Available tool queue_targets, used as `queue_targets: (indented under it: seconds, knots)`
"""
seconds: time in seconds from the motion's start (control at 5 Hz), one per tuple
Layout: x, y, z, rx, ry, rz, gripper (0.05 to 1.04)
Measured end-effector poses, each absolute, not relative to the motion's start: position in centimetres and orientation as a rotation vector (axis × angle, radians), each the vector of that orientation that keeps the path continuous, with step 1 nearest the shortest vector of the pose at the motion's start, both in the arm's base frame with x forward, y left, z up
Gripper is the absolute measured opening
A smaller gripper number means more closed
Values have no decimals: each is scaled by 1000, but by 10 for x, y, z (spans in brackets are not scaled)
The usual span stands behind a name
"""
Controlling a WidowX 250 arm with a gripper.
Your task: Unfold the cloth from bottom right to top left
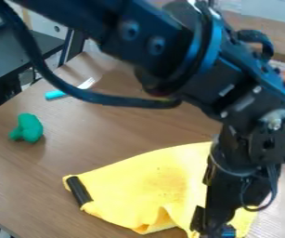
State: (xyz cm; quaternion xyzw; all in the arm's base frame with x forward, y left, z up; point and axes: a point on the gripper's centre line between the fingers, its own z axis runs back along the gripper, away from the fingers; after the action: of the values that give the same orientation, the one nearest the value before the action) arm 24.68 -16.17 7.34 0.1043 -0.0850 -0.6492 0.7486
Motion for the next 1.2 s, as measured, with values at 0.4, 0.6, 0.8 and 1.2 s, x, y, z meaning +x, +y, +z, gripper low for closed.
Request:
queue_targets:
  seconds: [0.4, 0.6, 0.8, 1.2]
  knots:
    - [228, -154, 54, 289, -145, -1556, 1001]
    - [221, -149, 47, 320, -168, -1606, 1001]
    - [217, -143, 37, 340, -176, -1658, 1001]
    - [228, -137, 30, 333, -255, -1685, 1001]
